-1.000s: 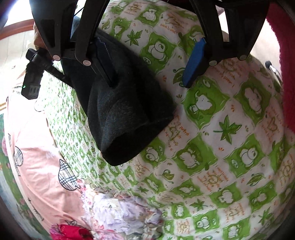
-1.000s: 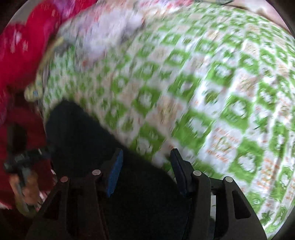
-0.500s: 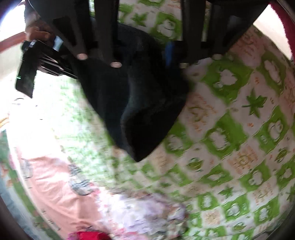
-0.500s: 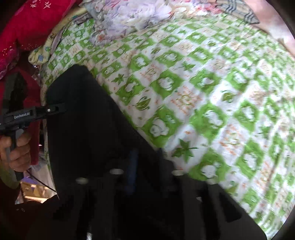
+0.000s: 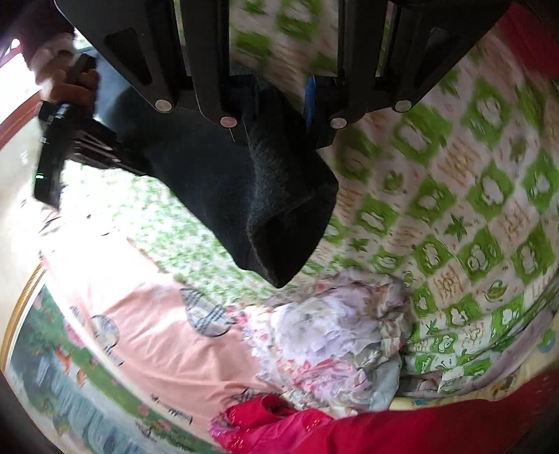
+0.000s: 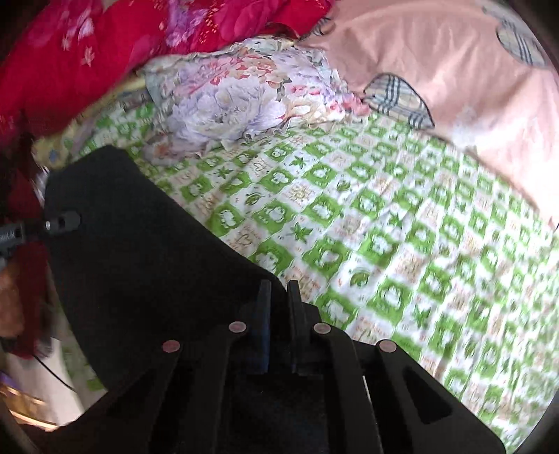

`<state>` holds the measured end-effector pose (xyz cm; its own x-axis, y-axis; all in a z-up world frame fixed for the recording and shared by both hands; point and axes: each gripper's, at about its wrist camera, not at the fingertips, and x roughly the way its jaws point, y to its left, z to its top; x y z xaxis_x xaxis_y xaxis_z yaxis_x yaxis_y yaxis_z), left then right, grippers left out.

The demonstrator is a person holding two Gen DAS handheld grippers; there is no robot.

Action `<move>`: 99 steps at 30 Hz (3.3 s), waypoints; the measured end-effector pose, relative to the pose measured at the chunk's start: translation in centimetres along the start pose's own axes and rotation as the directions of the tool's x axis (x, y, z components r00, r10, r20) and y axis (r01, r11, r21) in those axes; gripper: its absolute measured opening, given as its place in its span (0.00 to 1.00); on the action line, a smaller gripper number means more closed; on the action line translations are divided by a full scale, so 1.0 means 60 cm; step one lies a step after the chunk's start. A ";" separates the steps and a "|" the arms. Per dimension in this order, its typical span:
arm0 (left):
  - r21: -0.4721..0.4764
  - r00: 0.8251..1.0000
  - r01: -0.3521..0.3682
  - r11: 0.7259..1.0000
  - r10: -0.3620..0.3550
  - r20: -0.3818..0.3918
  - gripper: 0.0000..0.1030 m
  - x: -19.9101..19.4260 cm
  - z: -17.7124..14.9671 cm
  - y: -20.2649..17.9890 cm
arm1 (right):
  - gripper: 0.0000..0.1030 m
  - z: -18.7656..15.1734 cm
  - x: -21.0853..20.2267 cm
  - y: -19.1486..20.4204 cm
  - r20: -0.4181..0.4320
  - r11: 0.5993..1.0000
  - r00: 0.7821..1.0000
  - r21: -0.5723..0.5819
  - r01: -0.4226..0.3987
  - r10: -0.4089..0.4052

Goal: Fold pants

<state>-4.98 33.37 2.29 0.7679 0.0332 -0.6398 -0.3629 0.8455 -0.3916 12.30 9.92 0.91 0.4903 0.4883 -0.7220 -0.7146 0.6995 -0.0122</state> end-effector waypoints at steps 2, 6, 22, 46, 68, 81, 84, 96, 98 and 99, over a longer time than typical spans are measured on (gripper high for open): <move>0.040 0.998 -0.053 0.998 0.054 -0.012 0.18 0.021 0.007 0.006 | 0.08 -0.003 0.012 -0.002 -0.005 1.000 1.000 0.021 0.007 -0.007; 0.114 0.994 -0.104 0.988 0.107 -0.023 0.18 0.058 0.013 0.002 | 0.08 -0.006 0.049 -0.007 -0.031 0.998 0.999 0.062 0.031 -0.029; 0.199 0.956 -0.292 0.935 0.289 0.044 0.46 0.059 -0.002 -0.004 | 0.38 -0.048 -0.034 -0.074 0.055 0.957 0.993 0.279 0.081 -0.100; 0.504 0.965 0.240 0.830 -0.149 -0.215 0.62 0.066 -0.108 -0.376 | 0.48 -0.374 -0.340 -0.134 0.063 0.764 0.972 0.631 0.138 -0.228; 0.721 0.784 0.617 0.315 -0.176 -0.595 0.63 0.096 -0.307 -0.652 | 0.48 -0.540 -0.452 -0.217 0.025 0.478 0.908 0.856 0.196 -0.417; 0.730 0.753 0.650 0.211 -0.053 -0.656 0.44 0.124 -0.360 -0.632 | 0.41 -0.548 -0.432 -0.247 0.058 0.426 0.918 0.896 0.127 -0.393; 0.748 0.765 0.637 0.187 -0.038 -0.643 0.34 0.128 -0.370 -0.627 | 0.32 -0.548 -0.430 -0.251 0.047 0.424 0.917 0.895 0.138 -0.397; 0.753 0.773 0.634 0.173 -0.109 -0.626 0.06 0.089 -0.347 -0.620 | 0.07 -0.545 -0.465 -0.236 0.047 0.448 0.898 0.877 0.172 -0.437; 0.746 0.766 0.641 0.180 -0.094 -0.635 0.06 0.097 -0.351 -0.620 | 0.07 -0.553 -0.458 -0.239 0.028 0.431 0.904 0.885 0.177 -0.428; 0.743 0.764 0.643 0.186 -0.088 -0.639 0.07 0.100 -0.353 -0.621 | 0.07 -0.556 -0.453 -0.240 0.017 0.425 0.906 0.887 0.182 -0.422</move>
<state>1.97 -9.22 -1.00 0.2811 -0.3900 -0.8769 0.8187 0.5741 0.0071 -7.39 -30.85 -2.39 0.7543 0.1560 -0.6377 0.2279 0.8487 0.4773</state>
